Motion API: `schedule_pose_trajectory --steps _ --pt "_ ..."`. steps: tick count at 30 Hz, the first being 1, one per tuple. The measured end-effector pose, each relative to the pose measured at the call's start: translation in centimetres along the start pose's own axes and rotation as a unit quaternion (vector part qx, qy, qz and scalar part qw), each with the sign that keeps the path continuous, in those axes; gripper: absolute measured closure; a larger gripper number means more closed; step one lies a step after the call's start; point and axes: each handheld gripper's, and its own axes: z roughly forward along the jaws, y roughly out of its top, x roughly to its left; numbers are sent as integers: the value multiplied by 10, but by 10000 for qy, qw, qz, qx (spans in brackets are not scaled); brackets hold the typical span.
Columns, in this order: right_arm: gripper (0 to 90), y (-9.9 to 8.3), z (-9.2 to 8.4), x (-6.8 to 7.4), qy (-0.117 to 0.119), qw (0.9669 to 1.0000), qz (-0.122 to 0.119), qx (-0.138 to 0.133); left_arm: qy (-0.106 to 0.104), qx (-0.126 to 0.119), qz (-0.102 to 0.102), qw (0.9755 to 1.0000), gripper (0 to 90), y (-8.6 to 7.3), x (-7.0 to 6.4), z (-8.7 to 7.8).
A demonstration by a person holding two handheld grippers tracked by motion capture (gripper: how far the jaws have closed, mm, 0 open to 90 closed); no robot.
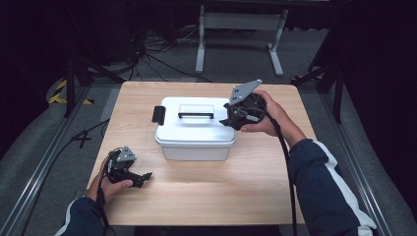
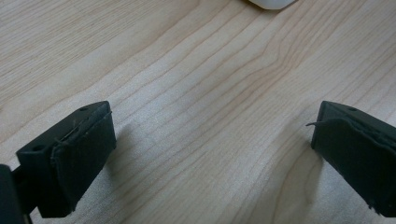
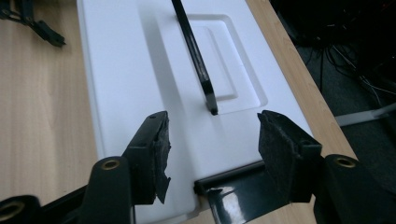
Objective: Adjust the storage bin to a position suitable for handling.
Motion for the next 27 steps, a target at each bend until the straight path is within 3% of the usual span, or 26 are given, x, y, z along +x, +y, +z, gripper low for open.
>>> schedule_pose_trajectory --steps 6,12,15,21,26,27 --pt "451 16 15 -2 80 9991 -269 318 -6 -1 8 10000 2 0 0 0" --pt "529 29 32 -6 98 9968 -427 662 -10 -14 9 10000 3 0 0 0" --pt "583 35 38 -6 98 9945 -603 855 -10 -17 10 10000 3 0 0 0" --pt "668 43 52 -4 87 9855 -896 1436 -12 -12 14 10000 3 0 0 0" --pt "720 48 57 -3 194 9844 -944 1472 -12 -13 13 10000 3 0 0 0" --pt "773 51 60 -2 207 9833 -1005 1506 -13 -10 12 10000 3 0 0 0"
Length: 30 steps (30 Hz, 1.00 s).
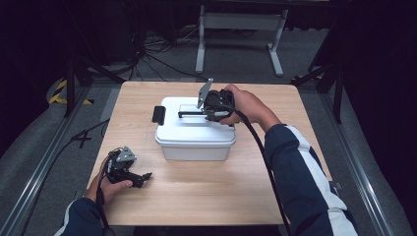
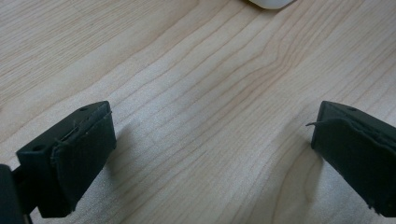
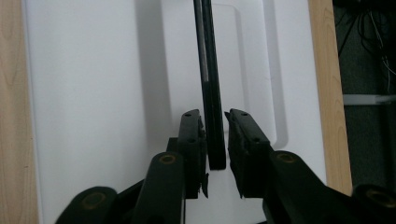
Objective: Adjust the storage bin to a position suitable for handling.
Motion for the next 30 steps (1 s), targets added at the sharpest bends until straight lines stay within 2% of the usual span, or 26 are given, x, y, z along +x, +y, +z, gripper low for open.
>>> schedule_pose_trajectory --steps 4,11,20,28,30 --pt "815 6 4 1 -40 10000 -45 29 1 -3 5 10000 3 0 0 0" --pt "834 9 3 2 -70 9998 -187 86 0 -1 -1 10000 3 0 0 0" --pt "835 10 -6 0 -130 9996 -228 -118 0 1 -4 10000 3 0 0 0" --pt "839 5 -20 -3 -209 9987 -135 -443 -1 5 -5 10000 3 0 0 0" --pt "839 5 -21 -3 -221 9986 -124 -457 -1 3 -2 10000 3 0 0 0"
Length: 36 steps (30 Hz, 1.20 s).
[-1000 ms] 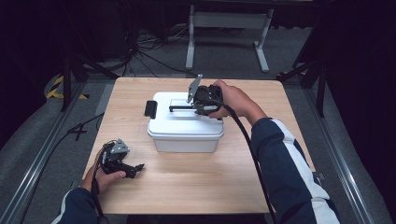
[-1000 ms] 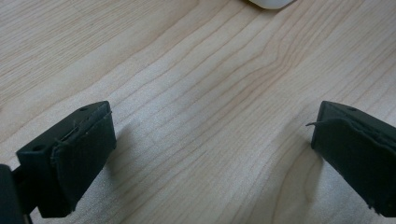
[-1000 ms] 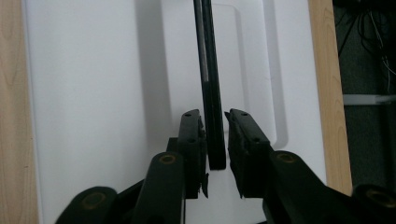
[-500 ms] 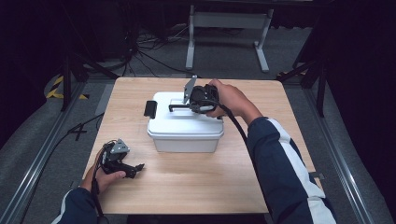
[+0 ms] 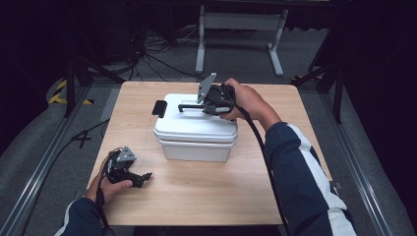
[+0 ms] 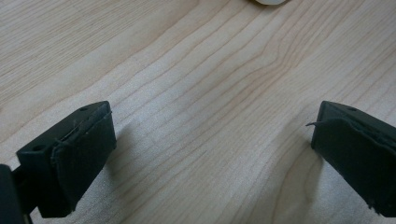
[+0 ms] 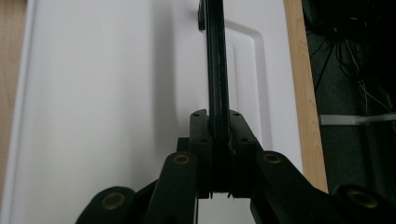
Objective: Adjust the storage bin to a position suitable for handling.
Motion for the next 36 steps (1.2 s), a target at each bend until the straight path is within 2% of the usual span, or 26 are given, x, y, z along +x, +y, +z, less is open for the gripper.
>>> schedule_pose_trajectory --steps 6,8,10,14,16,21,36 --pt "843 -5 -9 -1 -134 9999 23 -32 1 -3 1 10000 3 0 0 0" --pt "842 -8 -12 -3 -144 9998 -74 -81 -2 0 -2 10000 3 0 0 0" --pt "842 -11 -16 -2 -134 9999 26 -103 -1 0 -3 10000 3 0 0 0" --pt "843 -16 -22 -3 -187 9996 -35 -201 3 0 -6 10000 3 0 0 0" --pt "843 -23 -27 -3 -192 9995 52 -237 14 -1 -1 10000 3 0 0 0" --pt "843 -36 -36 -3 -284 9991 74 -290 9 4 -3 10000 3 0 0 0" --pt "844 -88 -75 0 -517 9966 499 -414 36 12 51 10000 3 0 0 -1"
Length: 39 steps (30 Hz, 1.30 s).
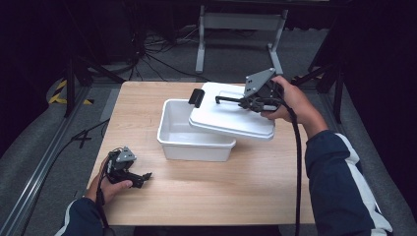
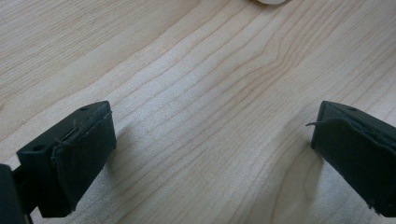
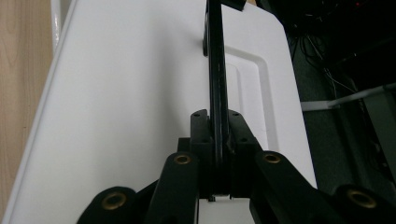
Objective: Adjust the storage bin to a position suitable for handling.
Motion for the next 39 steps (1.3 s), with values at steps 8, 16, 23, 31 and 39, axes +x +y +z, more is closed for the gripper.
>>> schedule_pose_trajectory --steps 8,16,23,31,39 --pt "844 -22 -16 -4 -137 9998 175 -7 -8 -2 -58 10000 3 -1 -1 0" --pt "844 -42 -31 -7 -212 9991 331 -133 42 -33 -79 10000 3 -1 -1 0" --pt "844 -61 -43 -9 -334 9982 480 -139 51 -30 -58 10000 4 -1 -1 0" --pt "844 -84 -57 -10 -446 9967 654 -166 41 -26 -91 9999 4 -1 -1 0" --pt "845 -103 -64 -9 -519 9952 831 -63 43 -15 -76 10000 4 -1 -1 0"
